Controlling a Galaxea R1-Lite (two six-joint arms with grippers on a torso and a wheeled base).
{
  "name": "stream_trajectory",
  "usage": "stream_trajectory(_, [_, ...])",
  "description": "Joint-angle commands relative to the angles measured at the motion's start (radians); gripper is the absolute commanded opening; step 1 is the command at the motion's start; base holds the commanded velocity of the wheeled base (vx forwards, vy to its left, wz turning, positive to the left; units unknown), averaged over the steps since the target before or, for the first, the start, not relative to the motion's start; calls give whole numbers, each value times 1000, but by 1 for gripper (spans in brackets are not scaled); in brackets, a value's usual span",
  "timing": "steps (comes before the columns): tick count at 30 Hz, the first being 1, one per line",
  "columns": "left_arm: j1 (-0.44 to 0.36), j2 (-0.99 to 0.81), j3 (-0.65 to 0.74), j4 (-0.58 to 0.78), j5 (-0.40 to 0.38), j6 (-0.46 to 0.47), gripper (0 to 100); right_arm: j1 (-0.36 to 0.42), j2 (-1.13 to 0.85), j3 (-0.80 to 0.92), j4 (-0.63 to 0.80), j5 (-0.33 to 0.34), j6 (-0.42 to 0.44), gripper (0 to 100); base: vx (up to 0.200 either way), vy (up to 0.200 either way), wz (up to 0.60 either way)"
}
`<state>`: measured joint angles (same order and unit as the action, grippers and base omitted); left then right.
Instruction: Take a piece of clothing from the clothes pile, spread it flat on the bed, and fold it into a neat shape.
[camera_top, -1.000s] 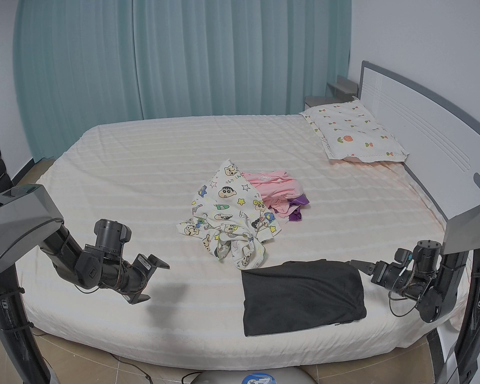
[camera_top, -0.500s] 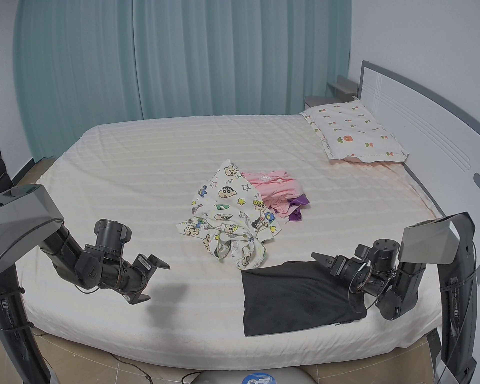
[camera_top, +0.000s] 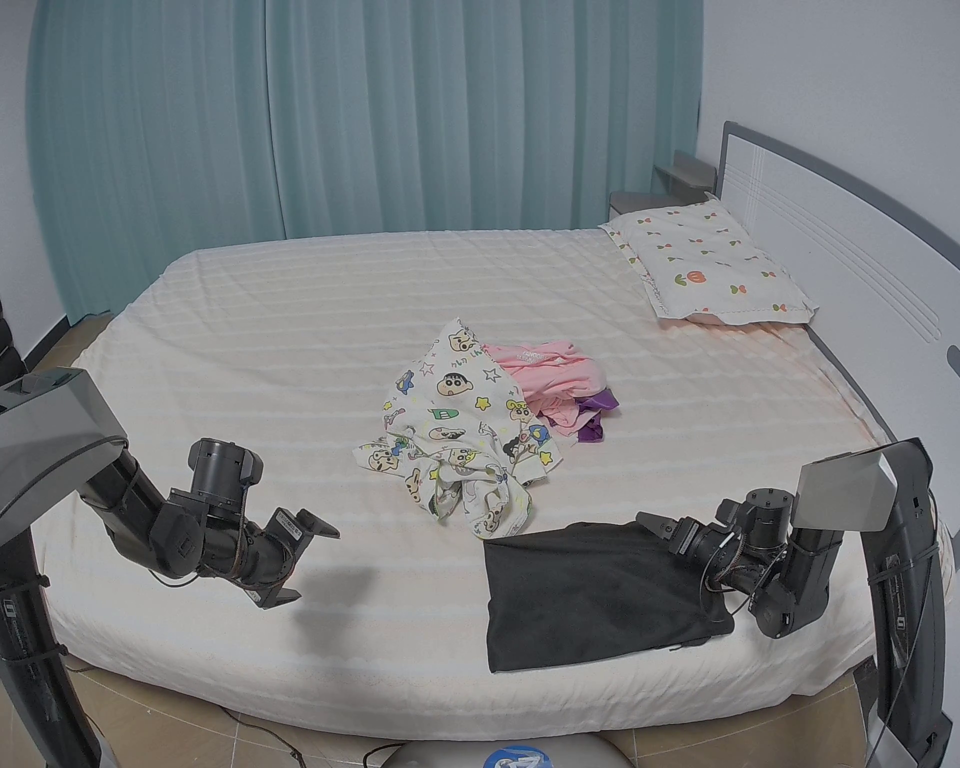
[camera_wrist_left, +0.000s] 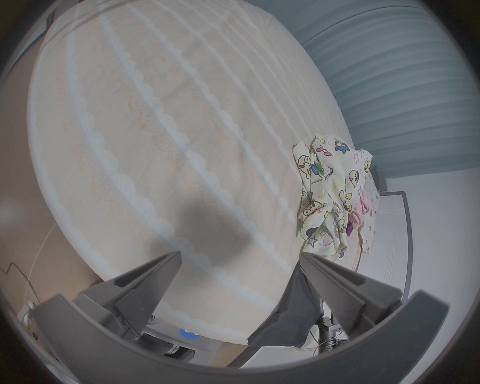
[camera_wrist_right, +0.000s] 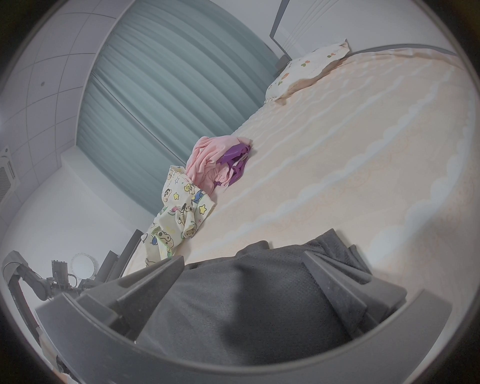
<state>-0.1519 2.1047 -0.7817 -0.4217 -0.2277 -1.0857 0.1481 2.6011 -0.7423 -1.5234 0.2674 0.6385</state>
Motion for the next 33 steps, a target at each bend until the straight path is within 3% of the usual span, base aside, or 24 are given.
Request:
stream_trajectory(1, [0, 0, 1, 0, -1, 0, 100, 4, -49, 17, -11, -19, 0, 100, 0, 0, 0])
stream_trajectory(7, [0, 0, 1, 0, 1, 0, 100, 76, -167, 70, -11, -25, 1, 100, 0, 0, 0])
stream_trajectory(11, [0, 0, 1, 0, -1, 0, 100, 159, -154, 107, -15, -27, 27, 100, 0, 0, 0])
stream_trajectory(16, [0, 0, 1, 0, -1, 0, 100, 188, -85, 92, -29, -36, 81, 100, 0, 0, 0])
stream_trajectory(24, [0, 0, 1, 0, -1, 0, 100, 148, -58, 70, -26, -40, 87, 100, 0, 0, 0])
stream_trajectory(33, [0, 0, 1, 0, -1, 0, 100, 59, -179, 130, -34, -62, 86, 100, 0, 0, 0])
